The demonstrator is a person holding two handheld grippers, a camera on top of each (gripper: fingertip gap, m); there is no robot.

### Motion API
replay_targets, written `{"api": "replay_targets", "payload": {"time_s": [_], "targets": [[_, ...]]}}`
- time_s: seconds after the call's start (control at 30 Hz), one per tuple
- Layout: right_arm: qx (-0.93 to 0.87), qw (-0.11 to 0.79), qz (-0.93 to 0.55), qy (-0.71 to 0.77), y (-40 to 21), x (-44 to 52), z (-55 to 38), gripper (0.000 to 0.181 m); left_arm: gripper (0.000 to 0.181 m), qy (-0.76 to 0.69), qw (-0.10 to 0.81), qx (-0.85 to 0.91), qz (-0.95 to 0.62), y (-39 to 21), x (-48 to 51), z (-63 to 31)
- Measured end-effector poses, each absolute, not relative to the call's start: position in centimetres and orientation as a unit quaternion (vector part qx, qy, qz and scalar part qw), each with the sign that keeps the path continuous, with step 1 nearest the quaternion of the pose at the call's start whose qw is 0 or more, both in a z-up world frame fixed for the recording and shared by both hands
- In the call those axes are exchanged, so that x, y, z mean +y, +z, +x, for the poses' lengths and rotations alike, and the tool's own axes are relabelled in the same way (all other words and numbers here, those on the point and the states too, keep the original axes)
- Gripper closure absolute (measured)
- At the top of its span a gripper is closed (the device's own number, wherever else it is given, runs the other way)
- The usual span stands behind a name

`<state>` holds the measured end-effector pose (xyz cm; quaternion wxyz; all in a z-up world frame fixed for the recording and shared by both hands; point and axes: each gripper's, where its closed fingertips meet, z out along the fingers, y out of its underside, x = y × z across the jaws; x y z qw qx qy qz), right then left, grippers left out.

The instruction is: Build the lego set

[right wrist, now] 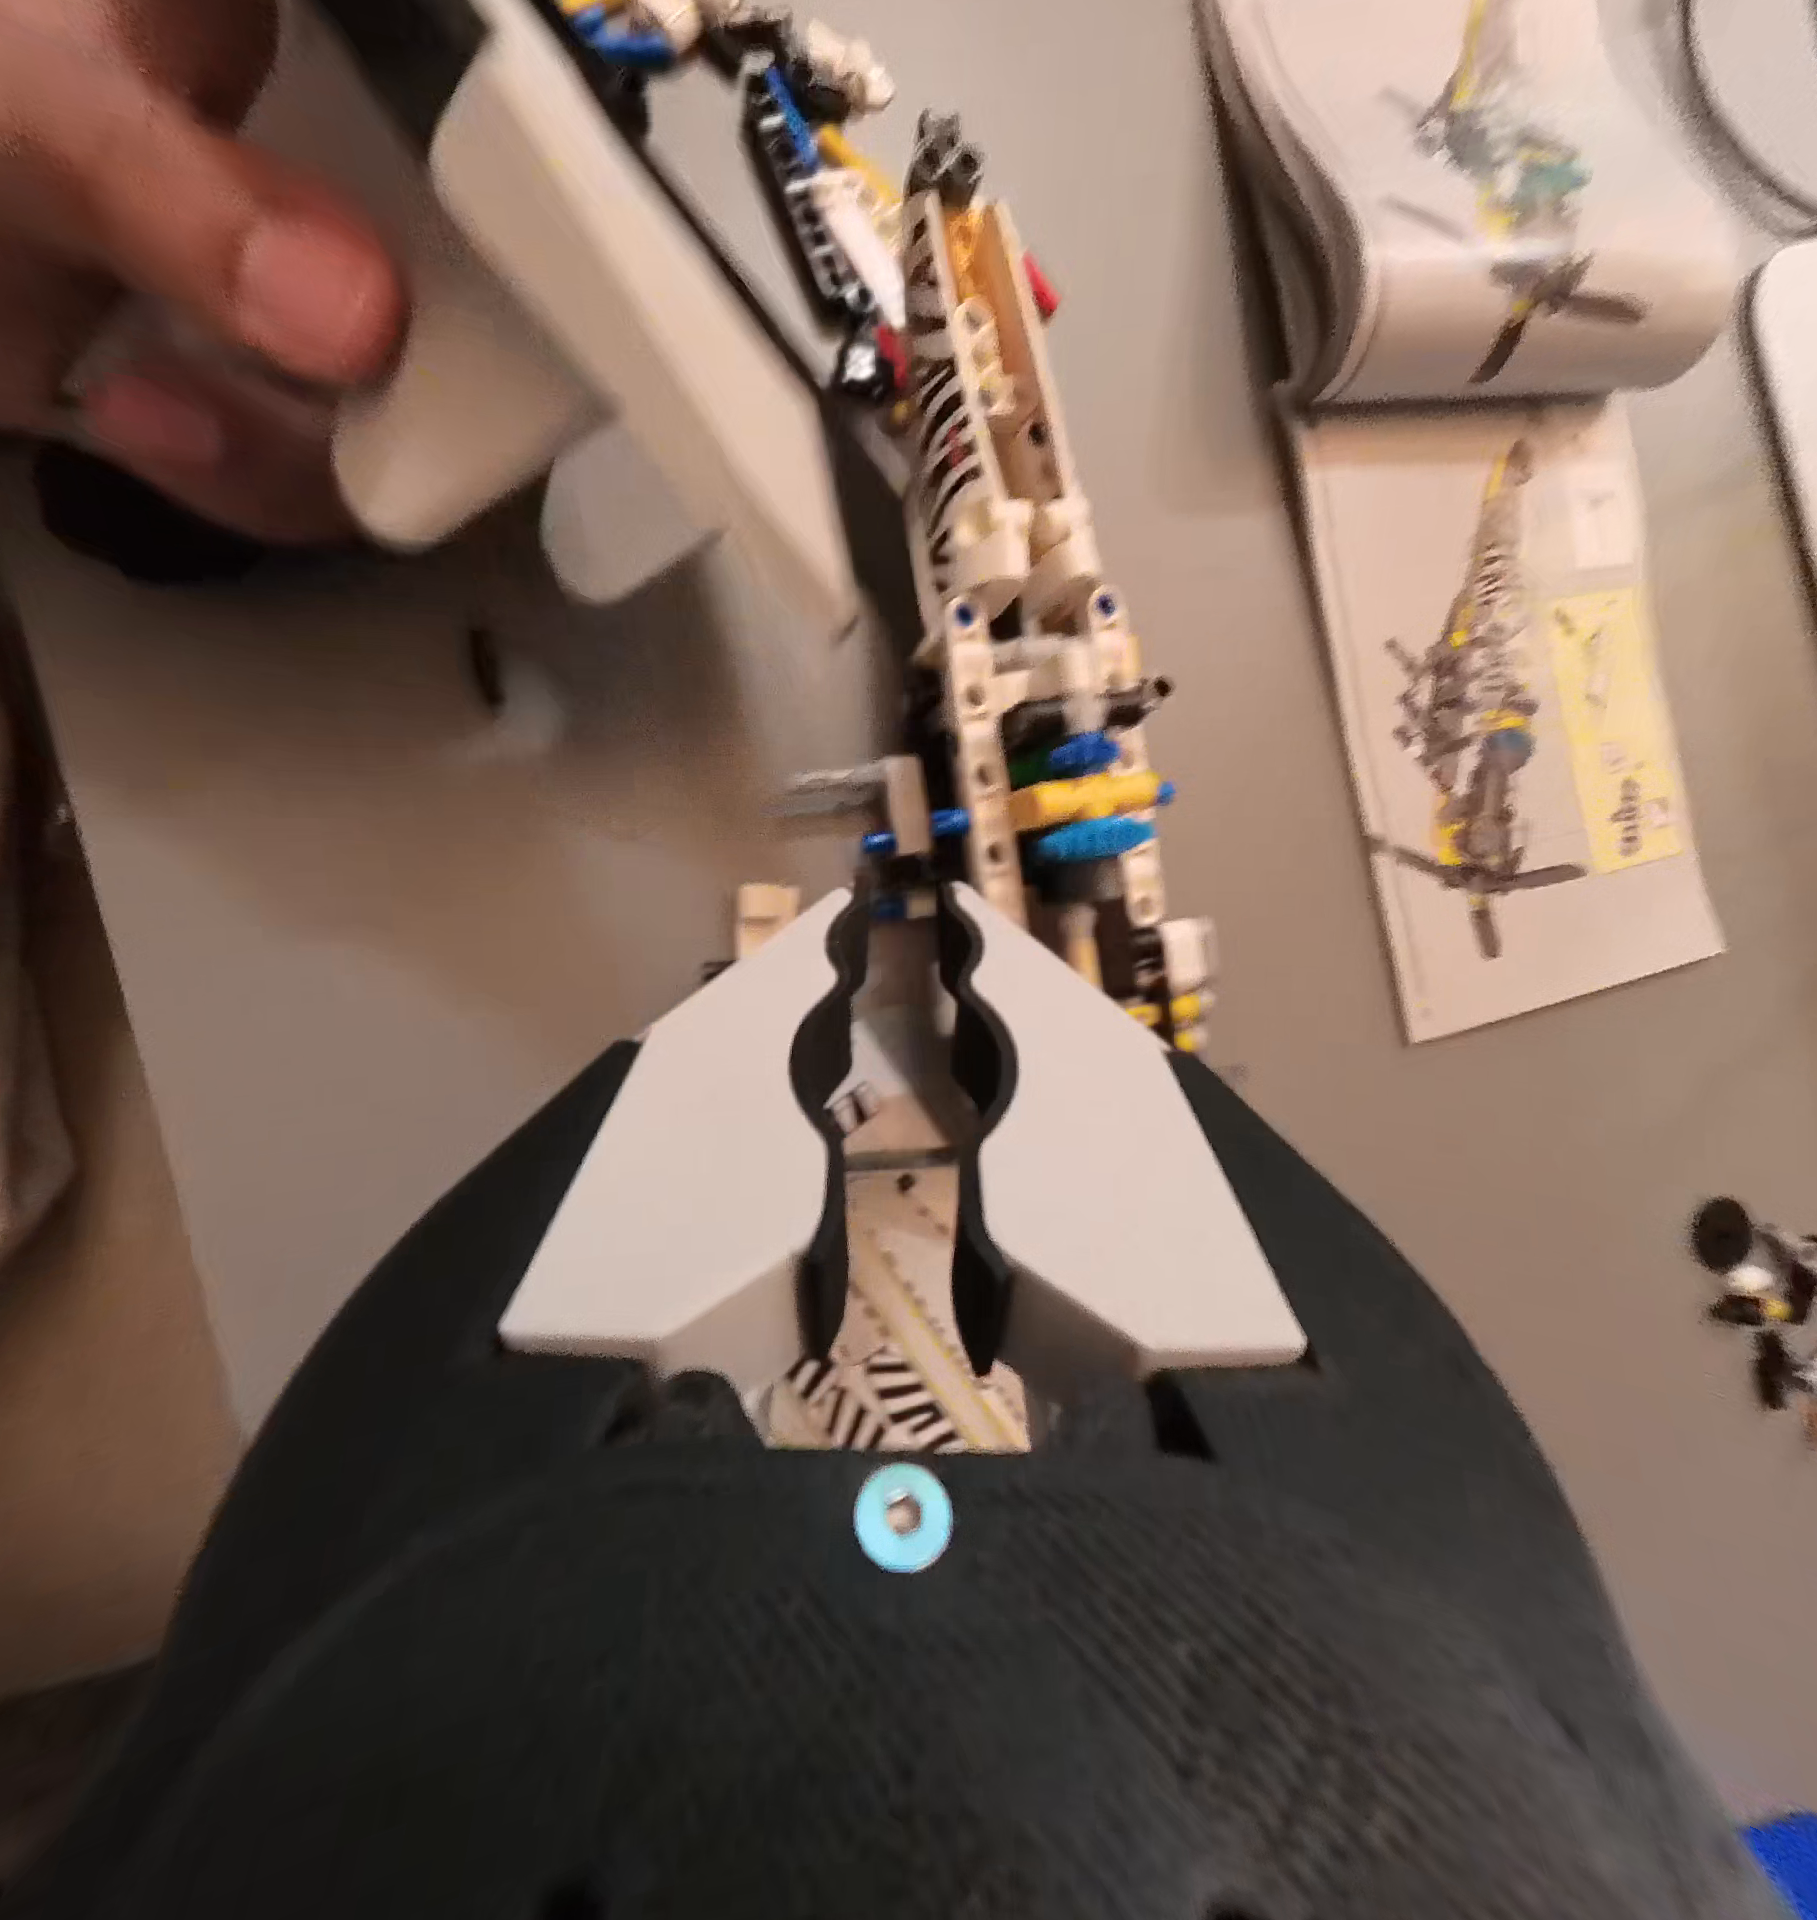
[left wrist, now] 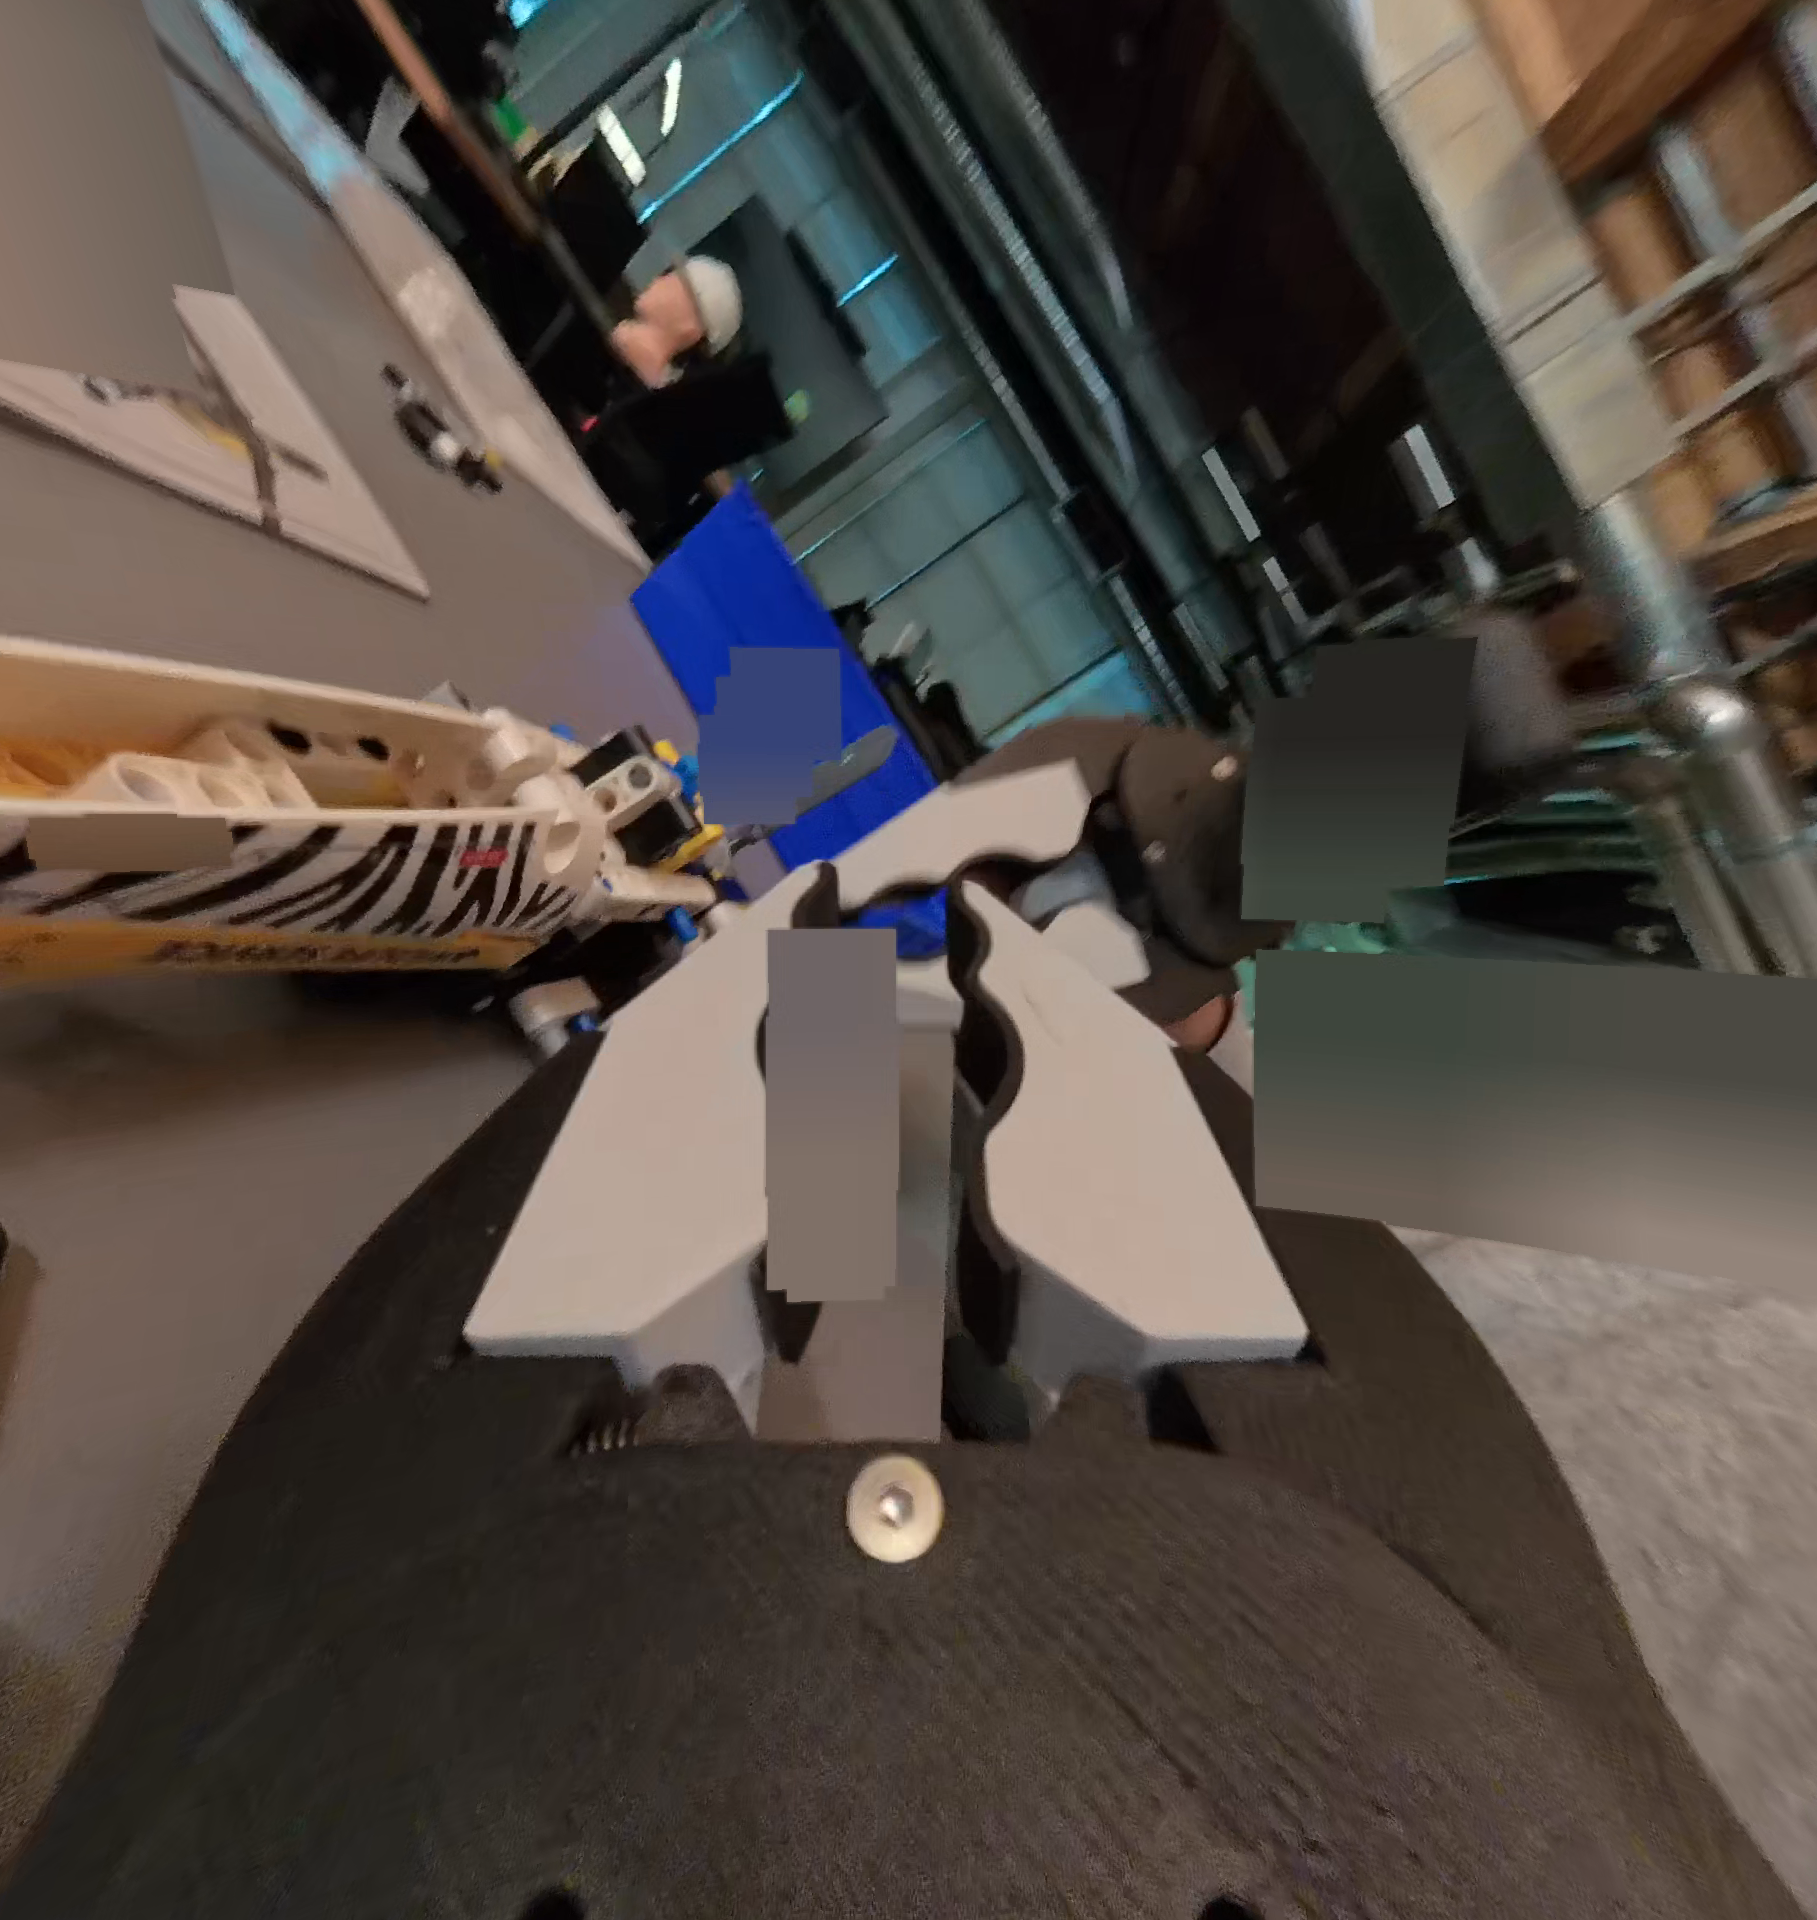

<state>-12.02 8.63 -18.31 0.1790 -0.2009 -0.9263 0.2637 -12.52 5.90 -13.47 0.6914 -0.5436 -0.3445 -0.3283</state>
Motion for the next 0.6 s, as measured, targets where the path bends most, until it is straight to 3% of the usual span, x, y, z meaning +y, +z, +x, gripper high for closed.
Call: {"api": "replay_targets", "payload": {"time_s": [0.17, 0.3, 0.43, 0.6], "targets": [[-0.922, 0.130, -0.224, 0.287, -21.0, 8.2, -9.2, 0.166, 0.180, -0.313, 0.754, -0.328, -0.475, -11.4, 3.6, -13.5], [-0.921, 0.130, -0.233, 0.285, -22.6, 8.4, -9.2, 0.161, 0.178, -0.307, 0.756, -0.322, -0.480, -11.3, 3.7, -13.3], [-0.914, 0.118, -0.247, 0.300, -22.8, 8.3, -9.4, 0.167, 0.175, -0.295, 0.755, -0.314, -0.494, -11.4, 3.9, -12.9], [-0.876, 0.116, -0.270, 0.384, -20.0, 7.2, -9.7, 0.167, 0.166, -0.302, 0.750, -0.309, -0.501, -11.5, 4.3, -12.5]]}}
